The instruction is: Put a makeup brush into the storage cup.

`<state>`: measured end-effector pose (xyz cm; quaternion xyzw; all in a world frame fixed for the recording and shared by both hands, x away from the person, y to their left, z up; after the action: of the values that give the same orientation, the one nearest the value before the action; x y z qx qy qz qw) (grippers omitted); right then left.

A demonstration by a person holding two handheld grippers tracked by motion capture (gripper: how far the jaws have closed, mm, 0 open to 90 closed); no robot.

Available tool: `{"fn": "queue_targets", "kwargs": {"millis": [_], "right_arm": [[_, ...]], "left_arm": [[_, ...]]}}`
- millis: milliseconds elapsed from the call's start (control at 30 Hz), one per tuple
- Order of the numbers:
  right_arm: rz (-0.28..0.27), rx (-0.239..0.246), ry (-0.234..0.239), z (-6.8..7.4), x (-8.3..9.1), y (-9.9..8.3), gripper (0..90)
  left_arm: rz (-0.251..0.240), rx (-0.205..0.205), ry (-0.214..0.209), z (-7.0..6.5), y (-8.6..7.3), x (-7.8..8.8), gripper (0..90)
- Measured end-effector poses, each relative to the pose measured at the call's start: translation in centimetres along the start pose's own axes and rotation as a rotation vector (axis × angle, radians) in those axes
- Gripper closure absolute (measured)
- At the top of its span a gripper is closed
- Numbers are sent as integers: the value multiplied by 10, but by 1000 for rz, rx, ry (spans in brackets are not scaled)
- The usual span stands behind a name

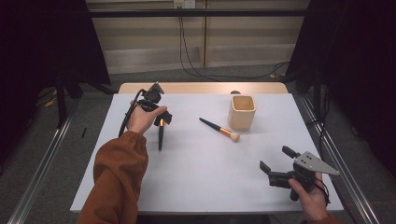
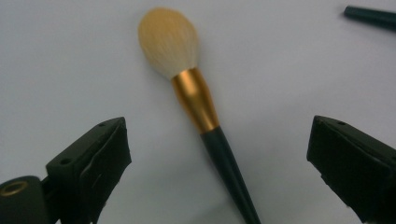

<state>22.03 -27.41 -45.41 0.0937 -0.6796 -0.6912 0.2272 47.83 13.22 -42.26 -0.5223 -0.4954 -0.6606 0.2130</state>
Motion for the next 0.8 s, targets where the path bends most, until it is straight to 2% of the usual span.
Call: {"fn": "queue_targets", "kwargs": {"millis": [167,233,300,367,500,600,667,800], "right_arm": [[2,-2,0,0,0,0,0],[3,-2,1,0,0,0,0],[2,-1,0,0,0,0,0],[3,-4,1,0,0,0,0],[5,-4,1,0,-1,-1,0],[5,-4,1,0,-1,-1,0],[5,-5,2,0,0,-1,0],[5,-4,2,0,0,-1,0]], "left_arm": [[6,6,-9,-2,1,-6,49],[37,-22,-3,-1,1,-9,54],[48,-8,12,-1,0,-12,56],[67,-9,16,-1,0,-14,53],[86,16,24,-1,-1,-20,64],[99,22,12,-2,-1,-23,136],[103,43,20,-2,-1,-26,138],[127,49,23,-5,-2,-32,171]]}}
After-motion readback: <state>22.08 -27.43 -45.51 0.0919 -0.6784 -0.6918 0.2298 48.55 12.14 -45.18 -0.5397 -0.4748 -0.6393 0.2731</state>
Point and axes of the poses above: each handheld gripper's, and its own axes: x roughly backward along the jaws, y roughly out of its top, z roughly to its left, the point moved 2 cm from there along -x, roughly forward along the jaws, and after that the axes turned 6 degrees about -z, right-handed, at the moved point
